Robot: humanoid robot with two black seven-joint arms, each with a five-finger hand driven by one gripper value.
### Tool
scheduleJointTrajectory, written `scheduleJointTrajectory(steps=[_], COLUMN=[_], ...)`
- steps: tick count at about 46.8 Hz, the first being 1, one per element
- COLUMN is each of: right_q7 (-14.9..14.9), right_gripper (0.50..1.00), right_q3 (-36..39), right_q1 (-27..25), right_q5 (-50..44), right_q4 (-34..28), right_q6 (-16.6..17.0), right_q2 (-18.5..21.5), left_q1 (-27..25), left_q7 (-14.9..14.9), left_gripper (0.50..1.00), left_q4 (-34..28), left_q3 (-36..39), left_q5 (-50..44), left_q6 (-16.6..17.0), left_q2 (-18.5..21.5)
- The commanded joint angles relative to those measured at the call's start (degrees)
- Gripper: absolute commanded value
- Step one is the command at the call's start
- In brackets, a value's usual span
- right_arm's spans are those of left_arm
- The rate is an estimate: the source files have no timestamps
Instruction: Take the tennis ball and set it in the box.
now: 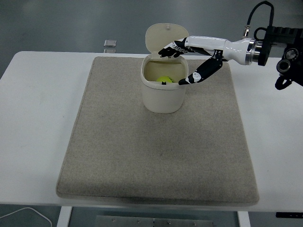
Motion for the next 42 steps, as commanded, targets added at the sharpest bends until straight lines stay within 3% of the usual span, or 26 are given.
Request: scheduleJointTrajectory(steps=[1,5,8,15,21,26,42], right_q7=[-0.1,-0.1,-0.1,0.0,0.0,-0.4,-13.2], right_gripper=[0.895,0.897,0.927,0.930,0.930,0.930,0.928], right_q3=[0.0,0.0,0.0,0.0,-0.1,-0.3,-0.1], right_q1=[-0.1,-0.6,-1.2,-4.2,-6.6,-8.4,-9.8], right_q5=[3.0,6.3,9.8,16.6,20.1,25.7,49.0], right_q4=[0.0,0.0,0.0,-0.1,-1.1,-2.7,-13.0], right_q6=[1.8,2.6,2.0,0.2,-3.1,-3.7,-4.1], right_q2=[-1.9,-3.7,-5.1,-7.0,-6.8,-5.9,1.2], left_q1=[0.0,0.0,0.0,0.0,0.0,0.0,0.0], left_q7=[0.0,0.0,0.0,0.0,0.0,0.0,0.0], left_gripper=[0.992,0.992,0.992,0.992,0.992,0.992,0.992], left_q4=[0.0,0.0,0.0,0.0,0.0,0.0,0.0], left_q3=[0.0,0.0,0.0,0.0,0.0,0.0,0.0], left_q5=[0.0,0.0,0.0,0.0,0.0,0.0,0.0], left_q6=[0.0,0.0,0.0,0.0,0.0,0.0,0.0], left_q2=[0.0,0.0,0.0,0.0,0.0,0.0,0.0])
